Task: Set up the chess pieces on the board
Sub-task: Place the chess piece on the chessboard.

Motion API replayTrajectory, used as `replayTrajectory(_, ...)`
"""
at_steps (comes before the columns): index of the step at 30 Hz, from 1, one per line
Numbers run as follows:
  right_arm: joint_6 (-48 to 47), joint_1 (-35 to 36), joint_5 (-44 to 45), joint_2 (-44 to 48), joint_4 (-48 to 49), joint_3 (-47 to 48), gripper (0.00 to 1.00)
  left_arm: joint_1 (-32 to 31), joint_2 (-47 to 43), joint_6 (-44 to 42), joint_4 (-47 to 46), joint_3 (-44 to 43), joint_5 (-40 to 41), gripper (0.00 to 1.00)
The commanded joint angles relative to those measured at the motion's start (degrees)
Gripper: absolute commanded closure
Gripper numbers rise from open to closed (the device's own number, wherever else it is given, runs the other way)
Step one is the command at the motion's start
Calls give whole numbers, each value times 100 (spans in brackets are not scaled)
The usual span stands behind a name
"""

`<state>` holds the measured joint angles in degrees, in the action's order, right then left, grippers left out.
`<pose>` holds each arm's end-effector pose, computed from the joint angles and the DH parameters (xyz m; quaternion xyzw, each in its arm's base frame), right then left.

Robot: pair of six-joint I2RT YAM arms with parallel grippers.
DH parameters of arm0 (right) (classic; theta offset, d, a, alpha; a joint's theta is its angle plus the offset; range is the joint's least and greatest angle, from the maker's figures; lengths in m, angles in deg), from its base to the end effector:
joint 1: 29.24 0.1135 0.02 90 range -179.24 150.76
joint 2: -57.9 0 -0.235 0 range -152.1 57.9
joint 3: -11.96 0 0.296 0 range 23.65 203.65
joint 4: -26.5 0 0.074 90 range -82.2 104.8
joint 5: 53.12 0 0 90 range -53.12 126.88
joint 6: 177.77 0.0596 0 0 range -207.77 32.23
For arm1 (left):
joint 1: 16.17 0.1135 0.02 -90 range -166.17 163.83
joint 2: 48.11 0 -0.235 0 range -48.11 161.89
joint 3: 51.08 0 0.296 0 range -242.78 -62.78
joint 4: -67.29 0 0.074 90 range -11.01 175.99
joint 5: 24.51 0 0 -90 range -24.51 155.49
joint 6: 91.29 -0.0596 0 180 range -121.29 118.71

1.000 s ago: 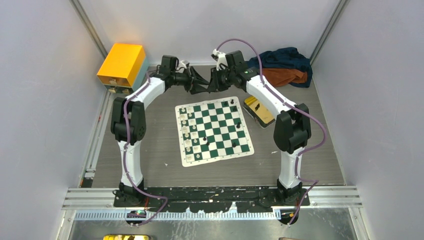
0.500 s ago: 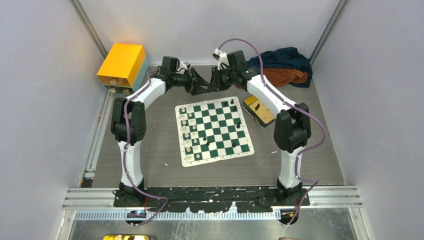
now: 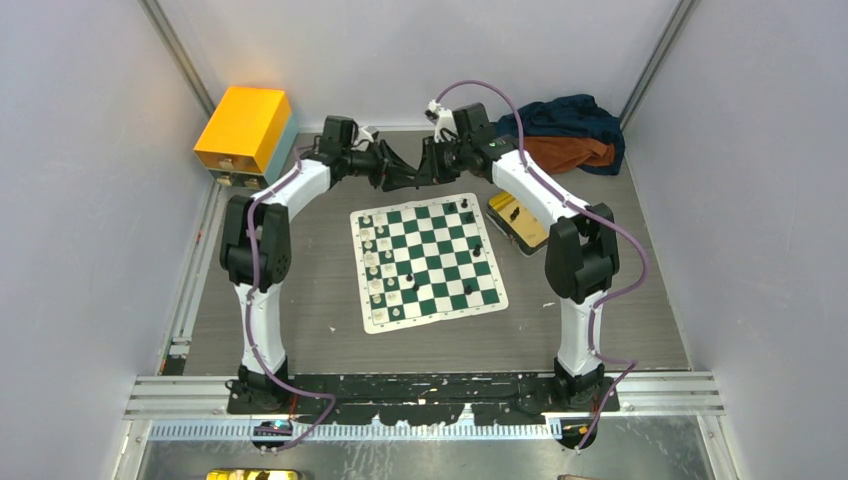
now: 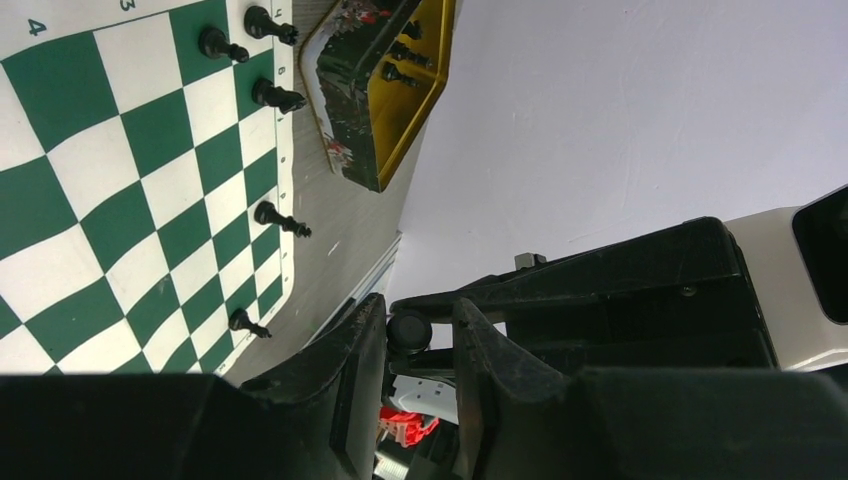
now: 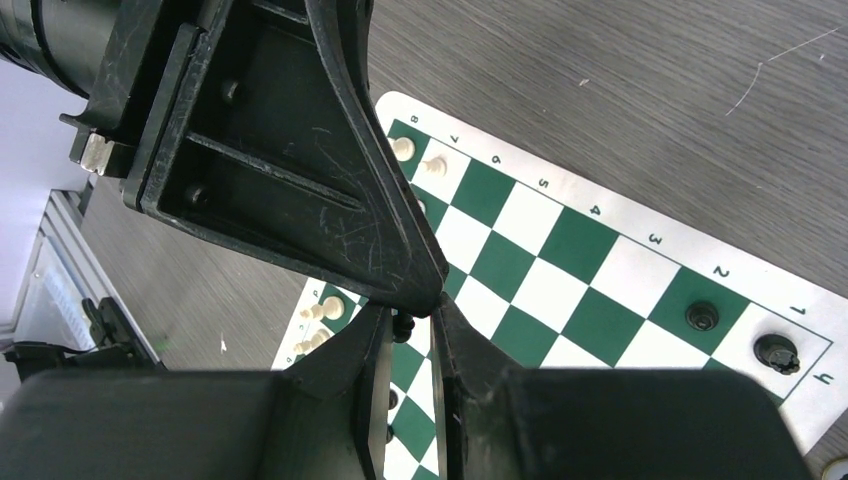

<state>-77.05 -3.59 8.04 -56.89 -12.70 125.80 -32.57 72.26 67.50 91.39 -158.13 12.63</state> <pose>0.4482 0.2471 0.2406 -0.2182 0.8572 0.3419 0.3173 0.4799 -0.1908 0.1812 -0.1775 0.8074 -0.5622 0.0219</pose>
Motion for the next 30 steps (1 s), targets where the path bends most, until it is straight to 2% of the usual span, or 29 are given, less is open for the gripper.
replayTrajectory(1, 140, -4, -25, -13, 665, 20, 99, -187, -532, 44, -273, 61, -632, 70)
replayTrajectory(7, 252, 6, -68, -60, 855, -78, 99, -214, -610, 302, -700, 341, -796, 77)
replayTrajectory(13, 292, 4, -69, -61, 957, -109, 99, -214, -615, 834, -1525, 684, -951, 91)
replayTrajectory(17, 295, 6, -65, -32, 957, -134, 99, -214, -587, 903, -1613, 686, -942, 99)
replayTrajectory(25, 235, 8, -65, -16, 908, -123, 97, -214, -603, 934, -1638, 676, -856, 100)
replayTrajectory(30, 230, -16, -77, -18, 901, -68, 89, -205, -636, 868, -1526, 685, -743, 100)
